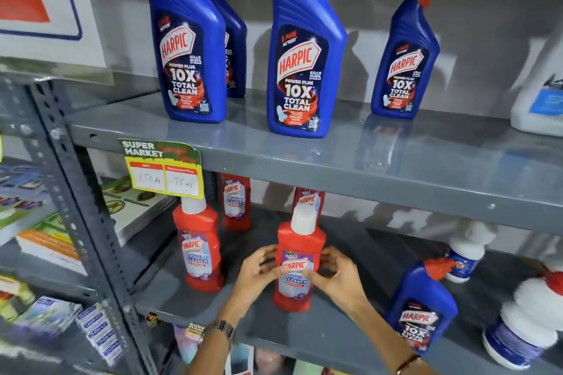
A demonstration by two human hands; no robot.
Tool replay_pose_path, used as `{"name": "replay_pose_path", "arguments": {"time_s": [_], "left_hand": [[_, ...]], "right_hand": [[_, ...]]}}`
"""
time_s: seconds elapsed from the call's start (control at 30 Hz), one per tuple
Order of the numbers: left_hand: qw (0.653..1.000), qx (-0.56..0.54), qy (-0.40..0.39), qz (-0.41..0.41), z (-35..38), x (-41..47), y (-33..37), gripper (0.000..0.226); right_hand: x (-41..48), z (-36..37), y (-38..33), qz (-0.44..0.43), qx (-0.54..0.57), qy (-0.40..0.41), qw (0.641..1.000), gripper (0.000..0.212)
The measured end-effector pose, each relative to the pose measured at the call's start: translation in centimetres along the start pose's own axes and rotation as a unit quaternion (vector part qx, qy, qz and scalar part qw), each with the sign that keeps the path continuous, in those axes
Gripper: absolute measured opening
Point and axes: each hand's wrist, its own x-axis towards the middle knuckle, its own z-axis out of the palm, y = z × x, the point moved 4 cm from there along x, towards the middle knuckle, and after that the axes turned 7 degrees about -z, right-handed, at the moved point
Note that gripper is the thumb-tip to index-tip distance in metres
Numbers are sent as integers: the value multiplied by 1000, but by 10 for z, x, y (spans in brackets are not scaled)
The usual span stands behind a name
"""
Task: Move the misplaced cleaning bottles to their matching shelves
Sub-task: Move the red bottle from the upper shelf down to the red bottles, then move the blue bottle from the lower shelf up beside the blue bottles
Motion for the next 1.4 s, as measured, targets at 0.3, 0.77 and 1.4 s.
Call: {"name": "replay_pose_path", "arguments": {"time_s": [0.3,0.77,1.4], "left_hand": [[999,-6,-38,-2,0,11,-2,40],[996,-67,36,37,-7,-12,6,60],[998,-21,-42,49,209,-36,-3,48]], "right_hand": [[6,3,12,6,11,-5,1000,37],[-10,-9,10,15,27,-11,999,44],[-109,-170,58,4,-60,185,981,71]]}}
